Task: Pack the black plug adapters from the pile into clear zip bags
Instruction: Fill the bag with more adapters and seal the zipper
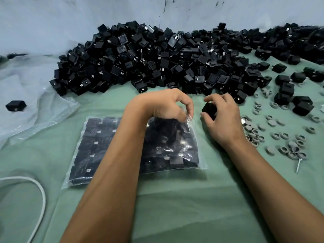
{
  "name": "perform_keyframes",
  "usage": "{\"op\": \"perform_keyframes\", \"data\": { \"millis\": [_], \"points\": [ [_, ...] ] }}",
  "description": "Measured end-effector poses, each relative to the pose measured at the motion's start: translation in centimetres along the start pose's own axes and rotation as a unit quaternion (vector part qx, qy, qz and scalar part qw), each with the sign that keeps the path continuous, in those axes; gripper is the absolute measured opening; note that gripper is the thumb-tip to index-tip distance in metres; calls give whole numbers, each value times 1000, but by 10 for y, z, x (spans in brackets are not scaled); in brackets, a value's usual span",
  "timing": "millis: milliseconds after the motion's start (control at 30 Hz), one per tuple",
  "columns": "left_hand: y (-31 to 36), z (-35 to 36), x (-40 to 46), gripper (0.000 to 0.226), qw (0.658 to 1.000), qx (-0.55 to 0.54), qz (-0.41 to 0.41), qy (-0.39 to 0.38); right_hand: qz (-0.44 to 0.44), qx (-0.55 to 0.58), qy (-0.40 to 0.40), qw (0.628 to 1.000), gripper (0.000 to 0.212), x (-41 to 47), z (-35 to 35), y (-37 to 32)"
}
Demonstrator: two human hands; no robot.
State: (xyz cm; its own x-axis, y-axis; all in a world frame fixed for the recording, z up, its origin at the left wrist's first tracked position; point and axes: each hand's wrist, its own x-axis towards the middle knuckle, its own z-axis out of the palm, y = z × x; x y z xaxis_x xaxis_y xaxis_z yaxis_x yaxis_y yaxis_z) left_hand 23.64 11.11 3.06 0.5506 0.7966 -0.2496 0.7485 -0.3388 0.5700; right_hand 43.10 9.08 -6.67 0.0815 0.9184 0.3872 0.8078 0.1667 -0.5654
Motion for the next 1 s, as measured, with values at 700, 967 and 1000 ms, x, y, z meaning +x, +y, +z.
{"op": "perform_keyframes", "data": {
  "millis": [700,967,1000],
  "points": [
    [-32,-8,3,16,993,-47,98,47,-1,398,-265,878,43,-5,-33,0],
    [-27,-9,2,15,988,-38,137,62,-68,370,-294,879,58,-5,-31,-6],
    [-27,-9,2,15,988,-38,139,62,-64,378,-291,876,57,-5,-29,-7]
  ]
}}
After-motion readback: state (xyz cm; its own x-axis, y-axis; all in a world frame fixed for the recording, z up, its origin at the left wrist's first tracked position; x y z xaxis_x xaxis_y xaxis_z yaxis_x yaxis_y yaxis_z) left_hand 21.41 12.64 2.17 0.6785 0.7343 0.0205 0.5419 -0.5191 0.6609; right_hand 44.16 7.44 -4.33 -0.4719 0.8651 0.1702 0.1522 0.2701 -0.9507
